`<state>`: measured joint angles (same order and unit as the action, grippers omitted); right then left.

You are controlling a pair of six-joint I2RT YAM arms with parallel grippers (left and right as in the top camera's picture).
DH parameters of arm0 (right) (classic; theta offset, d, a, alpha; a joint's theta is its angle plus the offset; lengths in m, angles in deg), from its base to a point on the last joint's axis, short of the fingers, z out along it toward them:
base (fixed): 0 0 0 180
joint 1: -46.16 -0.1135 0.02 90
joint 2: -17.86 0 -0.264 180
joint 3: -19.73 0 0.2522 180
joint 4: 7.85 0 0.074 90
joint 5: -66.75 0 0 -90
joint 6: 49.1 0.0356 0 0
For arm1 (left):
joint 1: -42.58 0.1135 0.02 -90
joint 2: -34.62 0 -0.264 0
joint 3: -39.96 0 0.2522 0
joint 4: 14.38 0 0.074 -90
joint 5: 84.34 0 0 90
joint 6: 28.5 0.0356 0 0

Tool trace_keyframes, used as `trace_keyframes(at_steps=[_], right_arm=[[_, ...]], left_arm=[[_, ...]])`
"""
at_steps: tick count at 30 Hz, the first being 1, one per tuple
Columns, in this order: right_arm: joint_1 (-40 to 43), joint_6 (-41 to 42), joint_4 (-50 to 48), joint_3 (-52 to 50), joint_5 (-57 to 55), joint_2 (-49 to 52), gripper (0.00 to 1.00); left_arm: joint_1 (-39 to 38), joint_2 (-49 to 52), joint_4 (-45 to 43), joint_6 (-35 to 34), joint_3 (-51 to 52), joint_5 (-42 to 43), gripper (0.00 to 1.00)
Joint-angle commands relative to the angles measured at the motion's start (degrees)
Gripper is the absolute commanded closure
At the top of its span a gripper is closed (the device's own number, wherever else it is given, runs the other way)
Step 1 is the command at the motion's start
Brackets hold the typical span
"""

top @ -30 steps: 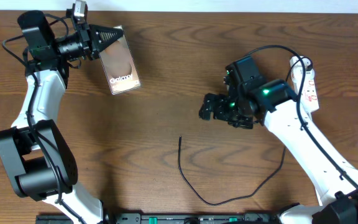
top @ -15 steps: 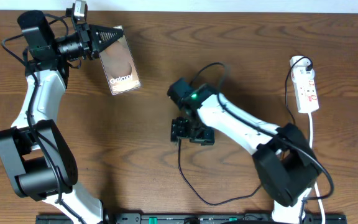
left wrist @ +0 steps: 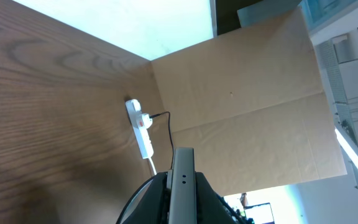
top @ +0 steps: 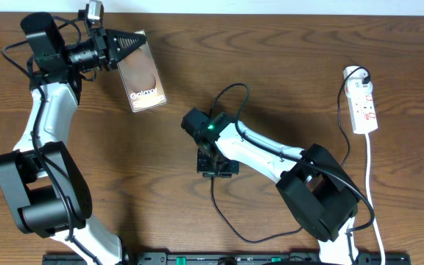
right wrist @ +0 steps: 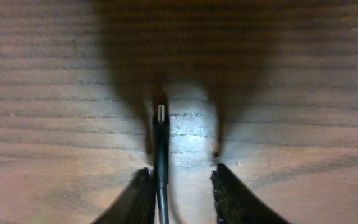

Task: Plug charger to phone and switch on socket
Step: 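Lower the right gripper onto the black cable's connector end, then grasp the cable connector with the right gripper and lift it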

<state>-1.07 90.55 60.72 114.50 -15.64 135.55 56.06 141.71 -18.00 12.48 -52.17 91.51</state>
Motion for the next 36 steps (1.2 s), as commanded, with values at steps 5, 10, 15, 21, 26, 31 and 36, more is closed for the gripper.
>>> trace_keyframes(at_steps=[5,10,15,21,26,31,36], right_arm=[[-0.83,3.06,-1.6,0.15,-8.66,0.35,0.72],[-1.01,3.06,-2.71,0.13,-9.57,0.44,0.7],[-1.62,3.58,-2.99,0.09,-7.39,0.44,0.73],[-2.49,8.63,-2.97,-0.15,-5.57,0.46,0.83],[-2.49,8.61,-2.99,-0.15,-6.01,0.46,0.96],[-2.6,9.51,-2.86,-0.2,-7.91,0.46,0.82],[-2.64,9.53,-2.97,-0.2,-8.13,0.46,0.92]], left_arm=[[0.24,-1.2,-0.31,0.55,-0.87,2.03,0.93],[0.24,-1.2,-0.31,0.55,-0.87,2.05,0.92],[0.22,-1.2,-0.31,0.55,-0.87,2.05,0.93],[0.24,-1.2,-0.28,0.55,-0.83,2.05,0.93],[0.24,-1.2,-0.28,0.55,-0.83,2.05,0.93],[0.24,-1.2,-0.28,0.55,-0.83,2.05,0.93],[0.24,-1.2,-0.28,0.55,-0.83,2.08,0.93]])
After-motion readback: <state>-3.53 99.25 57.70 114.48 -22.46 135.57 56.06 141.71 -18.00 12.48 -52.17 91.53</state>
